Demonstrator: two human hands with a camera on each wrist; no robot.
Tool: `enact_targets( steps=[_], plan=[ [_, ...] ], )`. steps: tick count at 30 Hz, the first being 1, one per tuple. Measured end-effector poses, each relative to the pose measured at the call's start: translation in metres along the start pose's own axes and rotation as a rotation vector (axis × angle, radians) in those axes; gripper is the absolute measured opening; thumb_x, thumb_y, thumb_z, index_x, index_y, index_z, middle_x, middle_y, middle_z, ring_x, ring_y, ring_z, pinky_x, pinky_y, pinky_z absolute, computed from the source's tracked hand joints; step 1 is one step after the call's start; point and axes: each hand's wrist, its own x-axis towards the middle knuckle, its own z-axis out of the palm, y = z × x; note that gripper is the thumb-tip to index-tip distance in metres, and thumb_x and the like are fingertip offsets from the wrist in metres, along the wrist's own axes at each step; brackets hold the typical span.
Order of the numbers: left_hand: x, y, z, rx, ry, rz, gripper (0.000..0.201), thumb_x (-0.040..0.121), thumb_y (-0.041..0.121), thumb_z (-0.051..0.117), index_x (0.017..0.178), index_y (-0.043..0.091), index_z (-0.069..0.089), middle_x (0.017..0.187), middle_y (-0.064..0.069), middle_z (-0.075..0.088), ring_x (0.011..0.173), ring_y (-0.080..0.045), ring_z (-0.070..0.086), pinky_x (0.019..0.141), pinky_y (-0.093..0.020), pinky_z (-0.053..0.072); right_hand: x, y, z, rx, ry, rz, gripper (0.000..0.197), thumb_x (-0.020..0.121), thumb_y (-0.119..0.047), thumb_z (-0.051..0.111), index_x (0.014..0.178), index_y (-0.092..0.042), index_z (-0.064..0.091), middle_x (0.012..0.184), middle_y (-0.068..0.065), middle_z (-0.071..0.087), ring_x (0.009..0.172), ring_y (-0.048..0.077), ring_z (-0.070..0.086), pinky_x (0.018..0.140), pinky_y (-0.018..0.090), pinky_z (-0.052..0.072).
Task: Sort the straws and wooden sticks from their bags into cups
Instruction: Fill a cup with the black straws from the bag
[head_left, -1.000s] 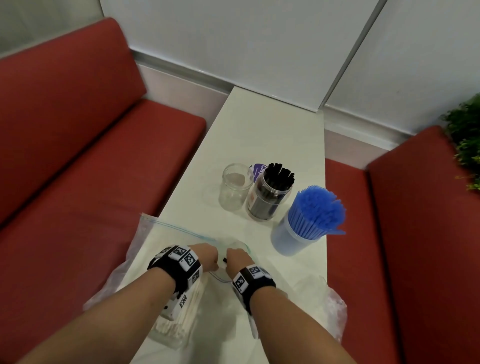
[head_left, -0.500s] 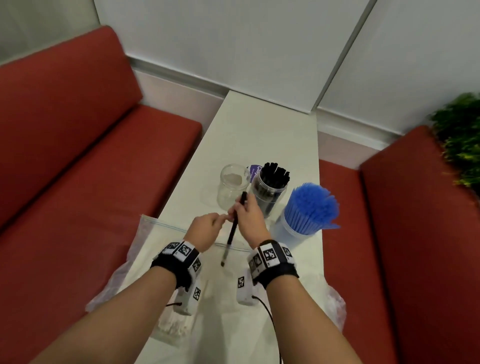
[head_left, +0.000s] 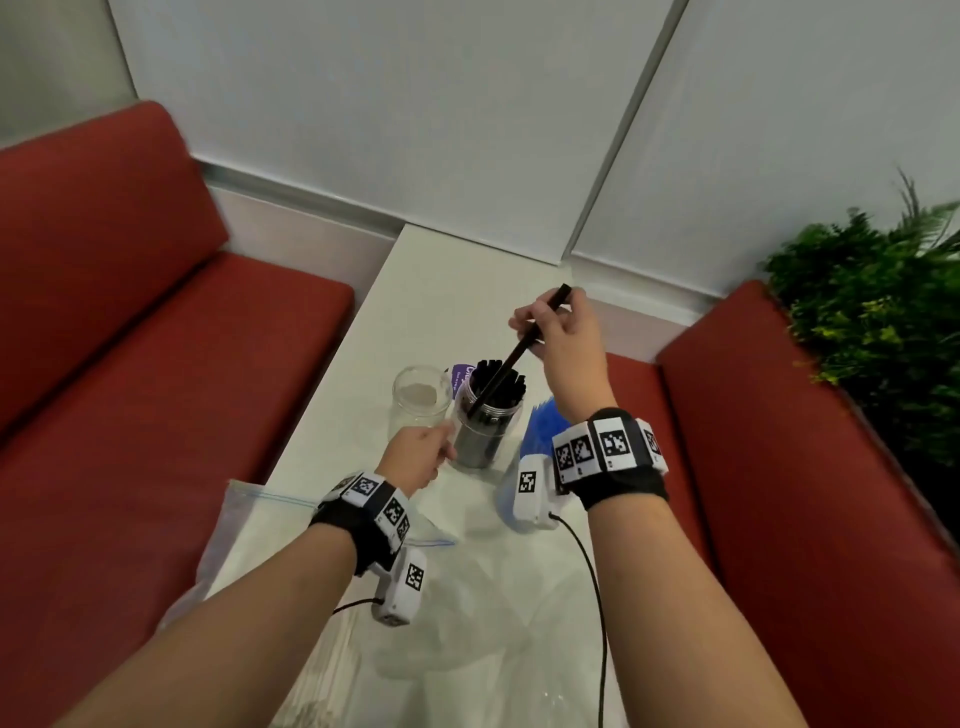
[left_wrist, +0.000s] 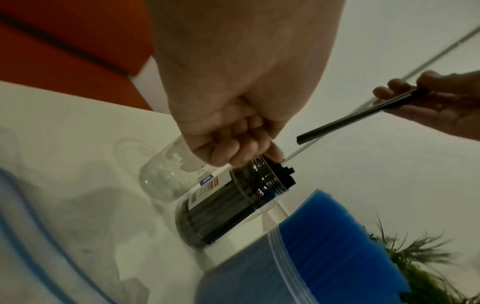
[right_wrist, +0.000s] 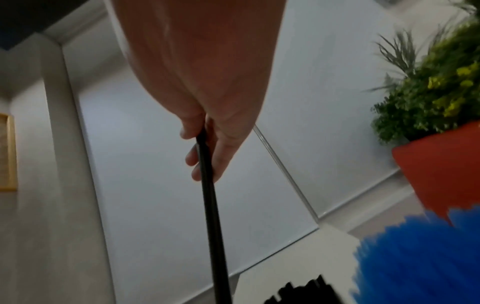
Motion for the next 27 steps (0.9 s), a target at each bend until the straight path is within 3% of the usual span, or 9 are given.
enact_targets(
  steps=[3,7,10,16,21,24,27],
  plan=[
    [0.005,-0.006,0.005,0.163,-0.029,0.071,0.024,0.093,0.021,0.051,0.080,0.015,0.071,0.069,-0.001,0.061,0.050,-0.017,0.052,0.044,-0.020,0.037,0.018,0.010,-0.004,-0.112,0.084,-0.033,0.019,0.104,-0.002,0.049,0.094,-0.018,0.053,0.090,0.014,0.067,0.090,0.027,0.070,0.094,0.048,0.057],
    [0.015,-0.005,0.015,0.257,-0.061,0.096,0.013,0.096,0.024,0.056,0.096,0.016,0.066,0.085,-0.002,0.066,0.058,-0.016,0.059,0.047,-0.021,0.041,0.033,0.030,-0.002,-0.235,0.096,-0.012,0.017,0.103,-0.006,0.051,0.093,-0.021,0.053,0.094,0.016,0.072,0.091,0.022,0.071,0.098,0.051,0.054],
    [0.021,-0.011,0.015,0.326,-0.121,0.055,0.014,0.096,0.026,0.055,0.099,0.017,0.065,0.087,0.000,0.068,0.060,-0.014,0.060,0.047,-0.021,0.042,0.042,0.043,-0.002,-0.241,0.120,-0.012,0.018,0.103,-0.007,0.051,0.093,-0.021,0.053,0.093,0.015,0.073,0.090,0.021,0.071,0.096,0.048,0.056],
    [0.026,-0.035,0.005,0.485,-0.266,-0.099,0.016,0.092,0.026,0.053,0.092,0.020,0.068,0.082,0.002,0.070,0.060,-0.014,0.060,0.049,-0.020,0.042,0.058,0.052,-0.007,-0.156,0.161,0.002,0.019,0.104,-0.006,0.049,0.093,-0.021,0.053,0.089,0.013,0.069,0.096,0.032,0.072,0.090,0.038,0.059],
    [0.022,-0.046,0.002,0.544,-0.333,-0.161,0.017,0.094,0.024,0.051,0.093,0.018,0.067,0.083,0.000,0.071,0.063,-0.017,0.062,0.051,-0.022,0.042,0.069,0.051,-0.011,-0.093,0.161,-0.003,0.018,0.104,-0.003,0.047,0.094,-0.017,0.052,0.095,0.017,0.064,0.087,0.025,0.069,0.087,0.035,0.059],
    [0.015,-0.045,0.006,0.730,-0.416,-0.144,0.032,0.097,0.041,0.050,0.096,0.015,0.068,0.088,0.001,0.069,0.072,-0.017,0.062,0.057,-0.022,0.045,0.066,0.057,-0.010,-0.181,0.139,0.017,0.015,0.103,-0.006,0.052,0.094,-0.018,0.054,0.095,0.016,0.069,0.091,0.027,0.070,0.087,0.034,0.056],
    [0.005,-0.050,0.011,1.077,-0.526,-0.099,0.054,0.085,0.068,0.055,0.090,0.015,0.063,0.092,-0.001,0.062,0.085,-0.020,0.059,0.081,-0.030,0.047,0.054,0.073,-0.007,-0.399,0.046,0.072,0.007,0.098,-0.008,0.062,0.096,-0.015,0.063,0.096,0.007,0.070,0.090,0.023,0.064,0.076,0.026,0.048]
  ],
)
